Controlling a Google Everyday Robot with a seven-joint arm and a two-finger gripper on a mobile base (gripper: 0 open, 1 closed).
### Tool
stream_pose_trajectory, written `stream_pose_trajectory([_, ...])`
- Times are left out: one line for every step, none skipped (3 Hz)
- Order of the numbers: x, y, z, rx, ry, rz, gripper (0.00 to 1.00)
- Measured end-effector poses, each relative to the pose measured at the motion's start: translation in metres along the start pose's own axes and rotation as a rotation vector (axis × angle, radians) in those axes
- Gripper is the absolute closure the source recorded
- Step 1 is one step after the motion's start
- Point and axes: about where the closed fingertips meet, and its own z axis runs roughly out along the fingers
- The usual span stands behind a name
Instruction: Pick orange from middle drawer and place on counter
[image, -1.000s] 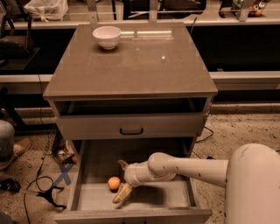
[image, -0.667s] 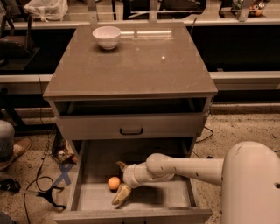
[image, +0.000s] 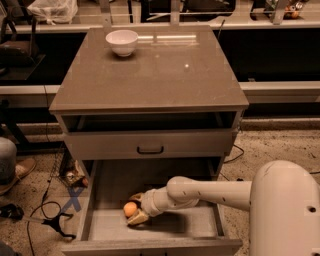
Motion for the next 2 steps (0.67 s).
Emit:
stream_pose_trajectory([0.005, 0.000, -0.005, -0.001, -0.005, 0.011, 0.61])
stream_pose_trajectory([0.001, -0.005, -0.035, 0.016, -0.045, 0.024, 0.85])
